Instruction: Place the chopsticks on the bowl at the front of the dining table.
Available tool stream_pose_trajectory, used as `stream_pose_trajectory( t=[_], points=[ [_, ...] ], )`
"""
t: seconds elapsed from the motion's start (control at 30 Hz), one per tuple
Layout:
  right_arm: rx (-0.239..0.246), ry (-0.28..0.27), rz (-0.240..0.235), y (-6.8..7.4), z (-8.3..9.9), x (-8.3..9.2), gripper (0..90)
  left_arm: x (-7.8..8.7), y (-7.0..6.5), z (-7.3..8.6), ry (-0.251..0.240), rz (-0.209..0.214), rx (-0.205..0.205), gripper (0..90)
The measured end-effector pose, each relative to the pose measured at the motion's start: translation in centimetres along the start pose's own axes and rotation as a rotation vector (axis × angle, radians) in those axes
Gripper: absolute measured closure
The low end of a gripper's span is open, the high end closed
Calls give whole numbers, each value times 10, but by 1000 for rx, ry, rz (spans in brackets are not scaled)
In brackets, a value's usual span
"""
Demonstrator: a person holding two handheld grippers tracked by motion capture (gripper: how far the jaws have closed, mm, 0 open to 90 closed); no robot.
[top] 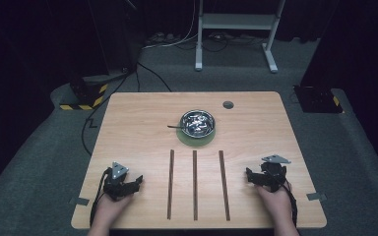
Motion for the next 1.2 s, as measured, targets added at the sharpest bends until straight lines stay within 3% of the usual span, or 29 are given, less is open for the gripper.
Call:
stream_pose_trajectory(
  t=[0.2, 0.43, 0.5, 0.77, 0.93, 0.97, 1.0, 1.1, 1.13, 1.2],
  points=[
    [21, 11, -28, 1, 4, 5, 92, 2, -2, 1, 1, -43, -17, 291],
    [8, 4, -30, 1, 4, 5, 99, 2, -2, 1, 1, -33, -6, 295],
    [11, -1, -26, 0, 4, 5, 105, 3, -3, 1, -4, -31, -24, 296],
    [19, -55, -8, 3, 2, 10, 241, 3, -4, 2, -3, -4, -28, 299],
    [42, -136, -46, 22, -1, 19, 326, 3, -5, 2, -3, -3, -32, 302],
    [42, -136, -46, 22, -1, 19, 326, 3, -5, 2, -3, -3, -32, 302],
    [50, -137, -75, 32, -1, 21, 333, 3, -5, 1, -7, -3, -23, 302],
    [61, -151, -80, 43, -2, 20, 328, 3, -5, 1, -4, -8, -33, 302],
    [73, -156, -104, 55, -3, 20, 328, 3, -5, 1, -5, -10, -34, 302],
    [71, -155, -132, 66, -4, 17, 328, 3, -5, 1, -8, -5, -25, 302]
  ],
)
Point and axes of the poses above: each handheld gripper's, and its own axes: x roughly backward along the jaws, z roughly out of its underside, y roughly to its left, the point moved 6 cm from there along -x, roughly forward along the jaws, and after that the axes turned 5 degrees about -x, right-handed, at the moved point
